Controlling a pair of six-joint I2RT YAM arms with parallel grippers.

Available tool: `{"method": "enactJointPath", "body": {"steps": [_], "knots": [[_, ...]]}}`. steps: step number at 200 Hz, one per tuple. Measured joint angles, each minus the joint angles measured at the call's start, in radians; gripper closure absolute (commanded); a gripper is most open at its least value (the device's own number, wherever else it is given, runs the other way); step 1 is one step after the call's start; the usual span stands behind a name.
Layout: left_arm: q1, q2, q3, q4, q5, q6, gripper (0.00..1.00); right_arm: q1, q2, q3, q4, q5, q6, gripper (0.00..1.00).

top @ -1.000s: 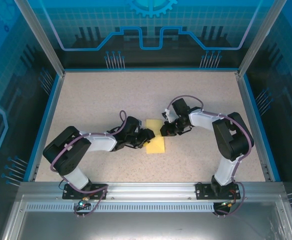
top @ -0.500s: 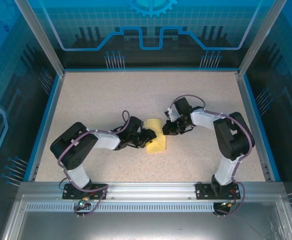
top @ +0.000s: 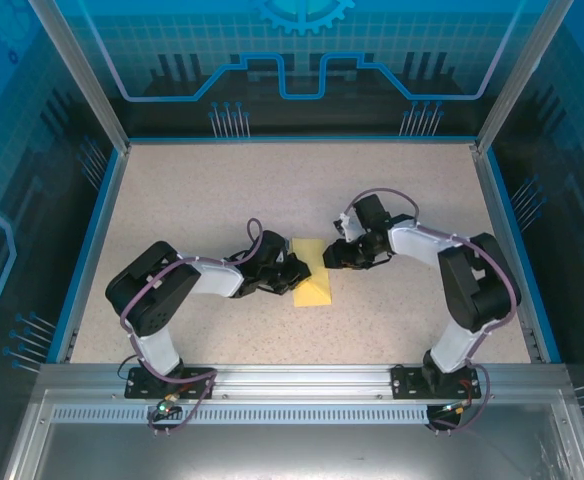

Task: Fold a paper plane with a square sheet of paper (pick it up from the middle)
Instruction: Turn over the paper at the center of the table.

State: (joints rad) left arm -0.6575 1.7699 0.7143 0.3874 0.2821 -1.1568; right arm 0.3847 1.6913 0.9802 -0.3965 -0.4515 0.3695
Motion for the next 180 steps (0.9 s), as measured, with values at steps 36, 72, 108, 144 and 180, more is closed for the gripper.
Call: {"method": "enactJointPath", "body": {"steps": [36, 72, 108, 144, 180], "knots": [[0.0, -0.058, 0.04, -0.144, -0.038, 0.08, 1.0, -0.048, -0.146, -0.008, -0.007, 0.105, 0.043, 0.25], [-0.005, -0.143, 0.269, -0.52, -0.166, 0.255, 1.0, -0.07, -0.284, -0.04, -0.021, 0.22, 0.071, 0.05], [-0.042, -0.15, 0.614, -0.94, -0.406, 0.436, 1.0, -0.072, -0.371, -0.067, -0.043, 0.304, 0.091, 0.01], [-0.101, -0.035, 0.88, -1.286, -0.713, 0.538, 1.0, -0.079, -0.424, -0.08, -0.071, 0.398, 0.114, 0.01], [-0.153, 0.214, 1.044, -1.538, -0.992, 0.55, 1.0, -0.113, -0.445, -0.085, -0.098, 0.46, 0.141, 0.01]]}}
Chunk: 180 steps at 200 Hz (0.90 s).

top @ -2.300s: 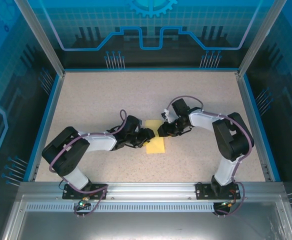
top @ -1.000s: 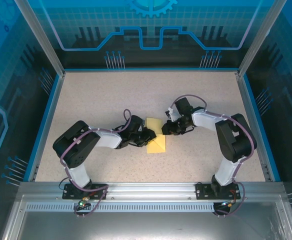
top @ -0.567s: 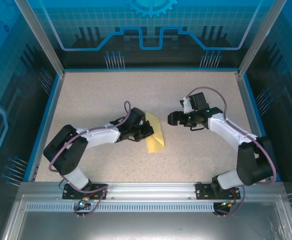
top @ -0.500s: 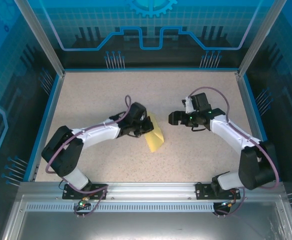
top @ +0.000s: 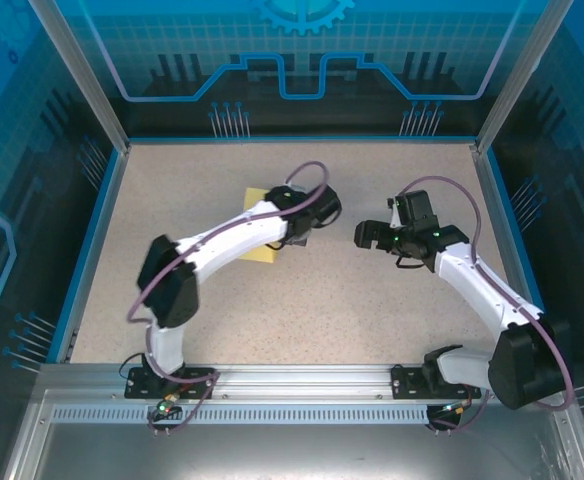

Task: Fold a paper plane with a square sheet of paper (pick it up from the middle)
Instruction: Turn over the paper at the center of the table.

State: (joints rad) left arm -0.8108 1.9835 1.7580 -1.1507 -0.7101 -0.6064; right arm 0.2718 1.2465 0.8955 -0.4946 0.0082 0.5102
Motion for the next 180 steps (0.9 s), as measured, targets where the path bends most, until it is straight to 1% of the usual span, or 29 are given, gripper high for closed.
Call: {"method": "enactJointPath", "body": {"steps": [19, 35, 56, 83, 117, 152, 180], "knots": [[-0.022, 0.141, 0.064, -0.1, -0.109, -0.019, 1.0, -0.027, -0.017, -0.02, -0.011, 0.016, 0.014, 0.01], [-0.039, 0.225, 0.088, -0.148, -0.167, -0.027, 1.0, -0.053, -0.028, -0.035, -0.03, 0.023, 0.023, 0.01], [-0.061, 0.296, 0.1, -0.171, -0.198, -0.039, 1.0, -0.081, -0.039, -0.048, -0.044, 0.034, 0.031, 0.01], [-0.089, 0.335, 0.103, -0.167, -0.196, -0.043, 0.98, -0.104, -0.044, -0.051, -0.057, 0.037, 0.036, 0.01], [-0.114, 0.34, 0.102, -0.103, -0.126, -0.042, 0.94, -0.119, -0.044, -0.052, -0.067, 0.037, 0.041, 0.01], [-0.116, 0.34, 0.051, 0.018, 0.0, -0.03, 0.9, -0.138, -0.044, -0.053, -0.07, 0.026, 0.05, 0.01], [-0.116, 0.338, 0.036, 0.076, 0.077, -0.014, 0.76, -0.144, -0.044, -0.053, -0.07, 0.006, 0.056, 0.01]]}}
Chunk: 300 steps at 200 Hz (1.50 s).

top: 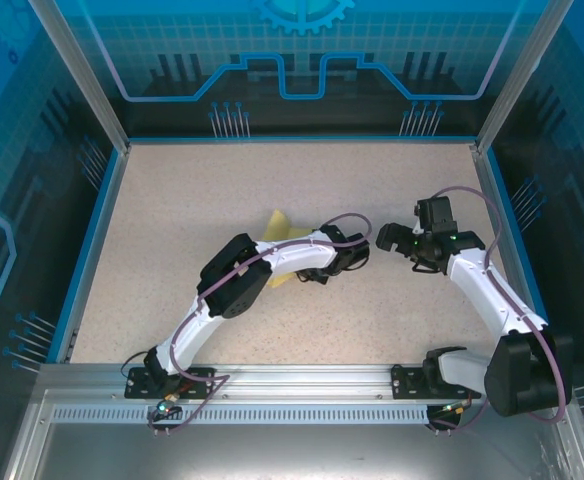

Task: Fold a paper plane with a square sheet of paper (pick it up from the middle)
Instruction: Turn over the paper at the center of the table, then rotate the paper at the center of the table.

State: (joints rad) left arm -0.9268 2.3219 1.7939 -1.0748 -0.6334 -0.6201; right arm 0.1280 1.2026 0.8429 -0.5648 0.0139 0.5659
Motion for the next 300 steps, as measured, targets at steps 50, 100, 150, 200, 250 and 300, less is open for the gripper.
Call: {"method": "enactJointPath", "body": {"steps": [50, 100, 150, 200, 250, 300], "knots": [[0.009, -0.124, -0.04, 0.113, 0.189, 0.021, 0.43, 0.0, 0.002, 0.0, 0.0, -0.033, 0.003, 0.01], [0.054, -0.454, -0.178, 0.307, 0.452, -0.009, 0.18, 0.0, 0.057, 0.008, 0.005, -0.111, -0.009, 0.06], [0.269, -0.688, -0.448, 0.462, 0.579, -0.124, 0.01, 0.182, 0.2, 0.129, 0.035, -0.164, -0.008, 0.32], [0.431, -0.825, -0.71, 0.478, 0.551, -0.225, 0.01, 0.498, 0.512, 0.359, 0.097, -0.18, 0.006, 0.63], [0.571, -1.008, -0.867, 0.475, 0.525, -0.299, 0.01, 0.617, 0.806, 0.562, 0.107, -0.188, 0.018, 0.67], [0.581, -1.03, -0.892, 0.476, 0.527, -0.317, 0.01, 0.627, 0.898, 0.624, 0.043, -0.209, -0.071, 0.67]]}}
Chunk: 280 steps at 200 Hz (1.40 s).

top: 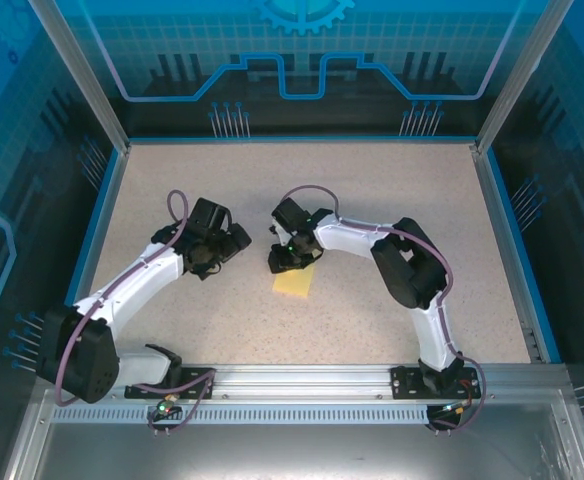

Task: Fold a paper plane with a square sheet of paper (pick it up from the middle)
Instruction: Rotate the paper at the center of the table, then third fold the triangle at the center of the table.

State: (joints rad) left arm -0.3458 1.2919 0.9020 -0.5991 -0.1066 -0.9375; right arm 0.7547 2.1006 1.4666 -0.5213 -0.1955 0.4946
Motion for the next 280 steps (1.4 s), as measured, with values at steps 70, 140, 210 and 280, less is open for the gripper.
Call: {"method": "enactJointPath", "body": {"steps": [70, 140, 210, 280], "knots": [[0.001, 0.058, -0.001, 0.048, 0.102, 0.029, 0.06, -0.016, -0.117, -0.17, -0.047, -0.056, -0.297, 0.65], [-0.139, 0.201, 0.025, 0.238, 0.264, 0.082, 0.58, -0.169, -0.512, -0.444, 0.031, -0.139, -0.129, 0.34], [-0.273, 0.499, 0.18, 0.371, 0.377, 0.07, 0.86, -0.317, -0.723, -0.673, 0.094, -0.15, 0.135, 0.24], [-0.272, 0.573, 0.195, 0.367, 0.362, 0.048, 0.89, -0.312, -0.703, -0.846, 0.212, -0.236, 0.318, 0.39]]}}
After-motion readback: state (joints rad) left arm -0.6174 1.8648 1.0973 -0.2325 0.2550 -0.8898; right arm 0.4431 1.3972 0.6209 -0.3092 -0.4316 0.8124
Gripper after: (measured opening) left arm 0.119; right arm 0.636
